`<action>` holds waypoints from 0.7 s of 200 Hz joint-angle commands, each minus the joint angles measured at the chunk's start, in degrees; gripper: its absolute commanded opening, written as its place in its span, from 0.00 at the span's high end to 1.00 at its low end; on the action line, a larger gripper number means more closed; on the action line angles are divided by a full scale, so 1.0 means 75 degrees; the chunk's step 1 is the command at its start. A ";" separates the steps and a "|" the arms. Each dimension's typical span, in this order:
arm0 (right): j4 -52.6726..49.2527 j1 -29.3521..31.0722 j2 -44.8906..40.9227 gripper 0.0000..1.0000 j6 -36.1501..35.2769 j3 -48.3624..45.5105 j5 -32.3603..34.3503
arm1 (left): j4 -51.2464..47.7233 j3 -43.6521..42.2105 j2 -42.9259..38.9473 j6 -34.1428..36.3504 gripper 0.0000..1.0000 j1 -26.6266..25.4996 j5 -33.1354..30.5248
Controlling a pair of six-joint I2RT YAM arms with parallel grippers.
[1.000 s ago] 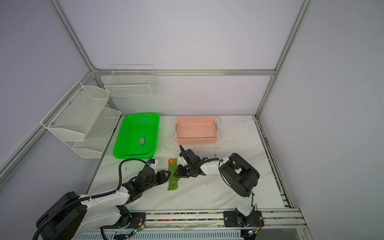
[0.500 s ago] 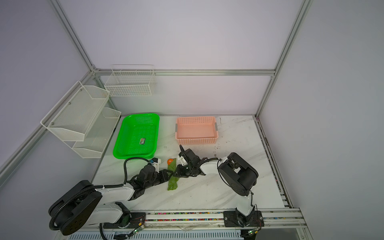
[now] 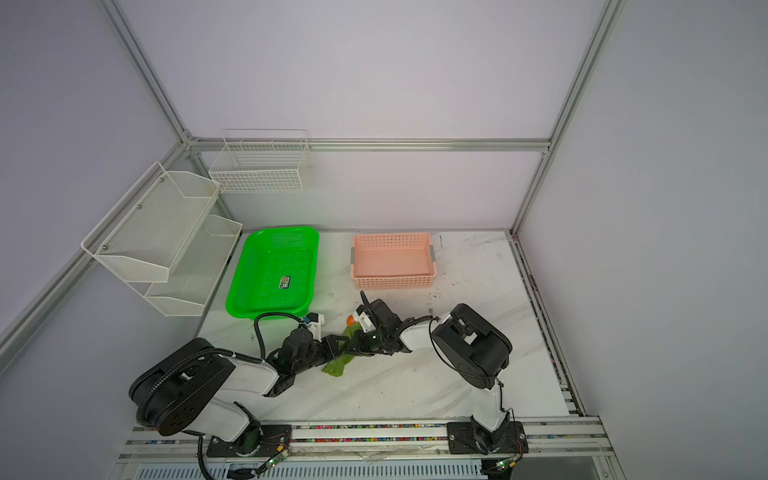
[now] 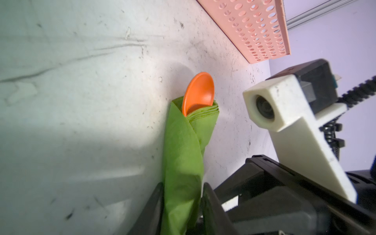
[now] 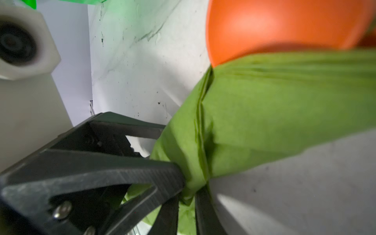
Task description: Place the utensils on the paper napkin and roll it up
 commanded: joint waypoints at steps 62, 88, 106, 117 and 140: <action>-0.0803 0.0147 0.0342 0.79 0.0093 -0.0496 0.0422 | -0.1314 -0.0679 -0.0236 0.0002 0.77 -0.0082 0.0598; -0.0663 0.0162 0.0324 0.80 0.0173 -0.0553 0.0393 | -0.1429 -0.0680 -0.0339 0.0026 0.85 -0.0082 0.0590; -0.0610 0.0157 0.0221 0.79 0.0203 -0.0595 0.0375 | -0.1358 -0.0697 -0.0330 0.0008 0.90 -0.0082 0.0576; -0.0607 0.0151 0.0130 0.78 0.0190 -0.0627 0.0385 | -0.1190 -0.0744 -0.0318 -0.0037 0.91 -0.0082 0.0564; -0.0610 0.0160 -0.0066 0.74 0.0180 -0.0720 0.0397 | -0.0993 -0.0771 -0.0292 -0.0088 0.93 -0.0088 0.0556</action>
